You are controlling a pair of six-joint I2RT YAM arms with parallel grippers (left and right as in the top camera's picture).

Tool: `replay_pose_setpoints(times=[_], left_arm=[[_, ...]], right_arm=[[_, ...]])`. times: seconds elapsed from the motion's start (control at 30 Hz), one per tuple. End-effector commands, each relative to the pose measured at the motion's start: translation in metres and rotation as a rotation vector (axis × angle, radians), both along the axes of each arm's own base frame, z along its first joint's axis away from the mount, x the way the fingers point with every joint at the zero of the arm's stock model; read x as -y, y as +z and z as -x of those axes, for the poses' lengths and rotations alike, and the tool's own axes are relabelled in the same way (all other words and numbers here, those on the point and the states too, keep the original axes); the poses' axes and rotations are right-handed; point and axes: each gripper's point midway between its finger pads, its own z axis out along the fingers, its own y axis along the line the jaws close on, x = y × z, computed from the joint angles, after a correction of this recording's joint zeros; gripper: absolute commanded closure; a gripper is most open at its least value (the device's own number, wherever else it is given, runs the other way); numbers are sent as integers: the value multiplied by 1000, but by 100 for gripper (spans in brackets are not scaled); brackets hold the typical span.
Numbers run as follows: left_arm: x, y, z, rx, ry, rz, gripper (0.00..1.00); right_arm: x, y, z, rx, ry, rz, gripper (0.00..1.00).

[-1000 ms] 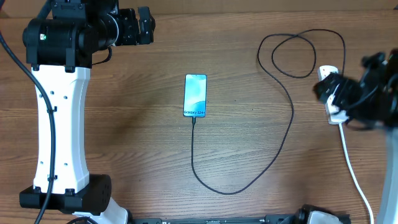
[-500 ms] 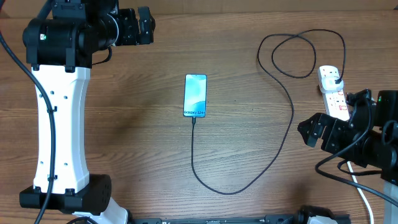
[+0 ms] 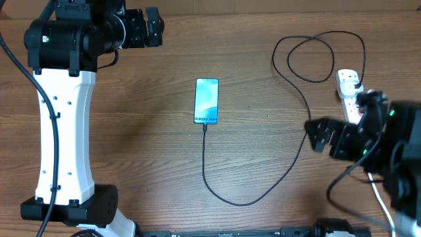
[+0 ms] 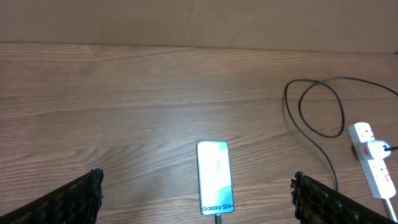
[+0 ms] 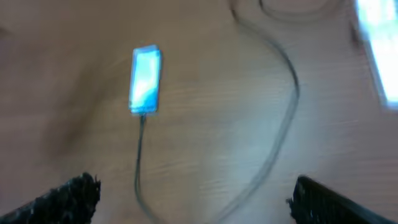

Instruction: Plug charger to phone and switch on socket

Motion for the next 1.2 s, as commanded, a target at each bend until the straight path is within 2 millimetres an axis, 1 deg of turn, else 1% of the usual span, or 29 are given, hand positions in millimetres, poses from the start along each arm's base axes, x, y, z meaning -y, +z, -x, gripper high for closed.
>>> replay_pose_setpoints(times=[0.0,0.03,0.1,0.2,0.43,1.03,1.17], left_arm=[[3,1,1,9,-18,-14,0],[3,1,1,10,-18,-14,0],[3,1,1,10,-18,-14,0],[3,1,1,10,-18,-14,0],[3,1,1,10,-18,-14,0],[3,1,1,10,-18,-14,0],[3,1,1,10,-18,-14,0]], right_arm=[[-18,-4,17,140,90,3,0],[-19,-7,20,152,95,2,0],[-19,-18,30,170,98,-1,0],[-19,-26,37,175,95,-3,0],[-23,-19,35,219,130,-6,0],[-23,-17,33,246,160,25,0],[-25,-13,30,307,169,32,0]])
